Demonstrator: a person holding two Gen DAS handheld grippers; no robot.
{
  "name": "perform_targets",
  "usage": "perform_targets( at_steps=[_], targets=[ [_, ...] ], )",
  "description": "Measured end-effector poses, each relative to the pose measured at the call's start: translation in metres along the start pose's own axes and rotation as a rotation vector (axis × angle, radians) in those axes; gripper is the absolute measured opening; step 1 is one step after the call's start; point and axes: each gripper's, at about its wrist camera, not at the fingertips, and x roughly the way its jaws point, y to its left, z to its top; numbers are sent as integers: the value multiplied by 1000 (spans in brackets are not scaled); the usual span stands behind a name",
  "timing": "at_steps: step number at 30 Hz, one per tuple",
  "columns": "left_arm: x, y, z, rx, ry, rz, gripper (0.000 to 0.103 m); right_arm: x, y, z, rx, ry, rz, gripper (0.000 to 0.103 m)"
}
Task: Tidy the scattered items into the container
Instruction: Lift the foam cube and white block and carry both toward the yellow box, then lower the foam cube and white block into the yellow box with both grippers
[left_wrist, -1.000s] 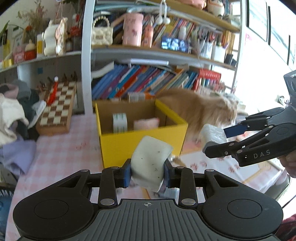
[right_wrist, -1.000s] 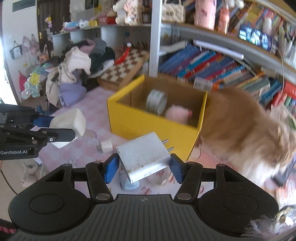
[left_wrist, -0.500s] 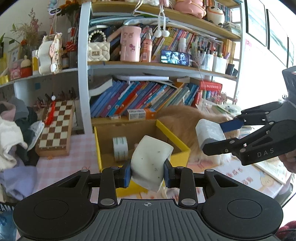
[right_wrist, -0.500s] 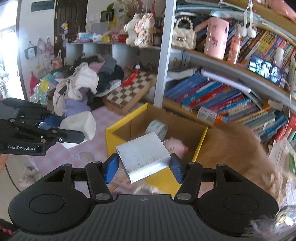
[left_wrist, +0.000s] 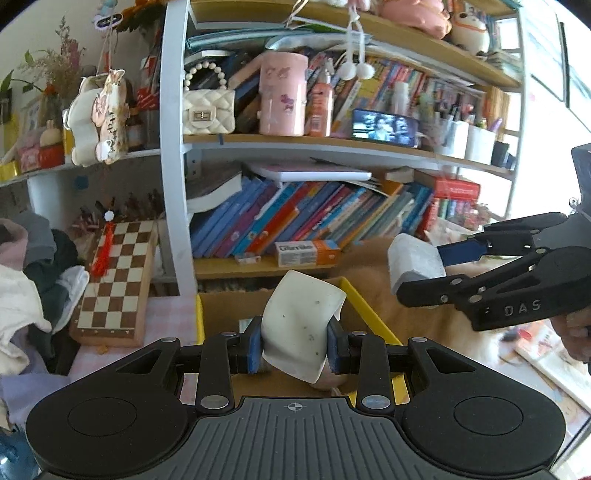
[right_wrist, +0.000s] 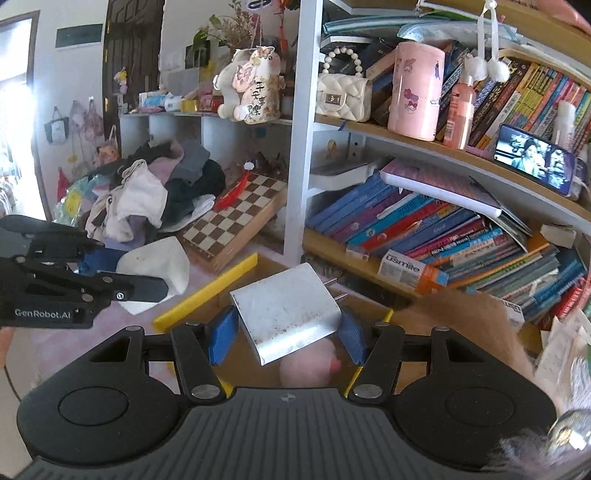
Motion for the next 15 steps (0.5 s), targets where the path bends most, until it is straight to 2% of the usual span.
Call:
perform_targets(
  at_steps=[3,15],
  targets=[
    [16,-4,2,24,24,23,32,20,-6,3,-32,25,18,57],
    [84,8,-11,71,211,116,32,97,-15,-4,-182,157,115,57]
  ],
)
